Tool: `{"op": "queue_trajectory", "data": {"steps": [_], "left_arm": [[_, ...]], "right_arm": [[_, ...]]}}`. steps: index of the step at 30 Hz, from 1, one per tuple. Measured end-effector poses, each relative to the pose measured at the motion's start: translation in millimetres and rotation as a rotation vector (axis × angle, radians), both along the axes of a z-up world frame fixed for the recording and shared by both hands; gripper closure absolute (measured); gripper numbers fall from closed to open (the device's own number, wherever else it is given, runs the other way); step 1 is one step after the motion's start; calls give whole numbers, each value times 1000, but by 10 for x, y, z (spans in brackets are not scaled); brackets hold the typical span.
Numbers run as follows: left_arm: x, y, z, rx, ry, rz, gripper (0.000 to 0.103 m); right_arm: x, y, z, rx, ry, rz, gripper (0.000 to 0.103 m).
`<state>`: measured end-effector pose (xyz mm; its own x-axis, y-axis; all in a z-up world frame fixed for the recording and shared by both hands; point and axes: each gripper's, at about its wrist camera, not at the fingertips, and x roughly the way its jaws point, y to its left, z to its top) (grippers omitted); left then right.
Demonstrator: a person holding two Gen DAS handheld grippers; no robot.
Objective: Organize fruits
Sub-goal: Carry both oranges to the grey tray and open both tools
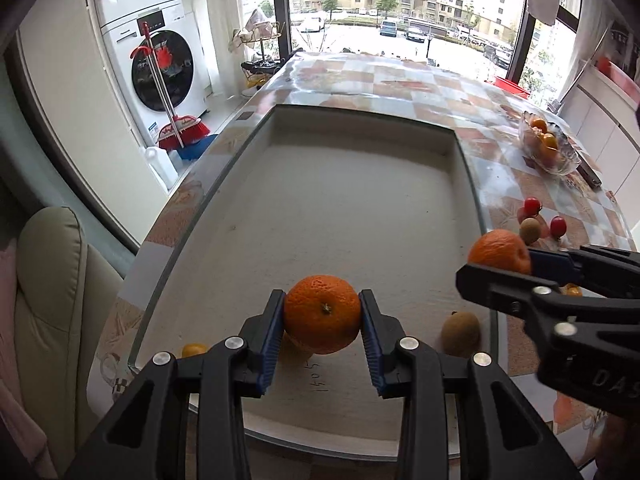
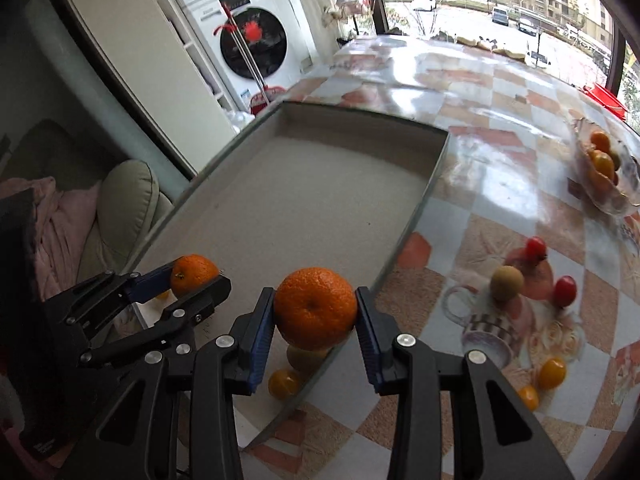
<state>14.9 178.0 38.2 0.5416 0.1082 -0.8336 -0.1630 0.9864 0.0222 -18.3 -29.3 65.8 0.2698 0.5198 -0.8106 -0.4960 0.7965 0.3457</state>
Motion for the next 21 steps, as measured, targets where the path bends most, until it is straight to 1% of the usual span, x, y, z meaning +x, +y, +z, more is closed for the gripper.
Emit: {"op": "queue_trajectory", "data": {"steps": [3,4,5,6,7,8,9,10,12,13,14,15,16,21], "left_arm": [[8,-19,-11,12,0,0,65],[12,-29,-15,18,1,0,65],[18,-41,-21,22,5,0,65],[14,-42,-20,25,6,-1,65],[8,-45,-18,29,6,-3,65],[6,-61,-15,39,4,-2,64],[13,-74,-9,49,2,-3,50],[7,-90,3,65,-5,2,32],[-28,-95,49,94,-34,13,19],[-39,-110,74,105,-47,13,19],[-45,-126,93,112,-53,9,19],[-42,-144,104,116,-51,4,19],[-41,-159,110,120,-49,1,19],[-46,-247,150,157,-46,1,19]], "right_arm": [[23,-28,-10,8,2,-1,57],[33,-41,-1,11,4,-3,49],[31,-53,13,16,1,-8,44],[34,-89,35,25,-4,-14,35],[39,-98,67,34,-13,-19,28],[41,-101,98,38,-21,-25,26],[35,-134,134,39,-35,-35,23],[36,-153,159,38,-44,-41,23],[40,-213,200,41,-53,-53,20],[39,-255,213,42,-56,-60,17],[39,-287,222,41,-60,-68,15],[32,-334,224,38,-64,-79,10],[31,-388,229,34,-69,-93,0],[27,-662,233,19,-80,-150,0]]}}
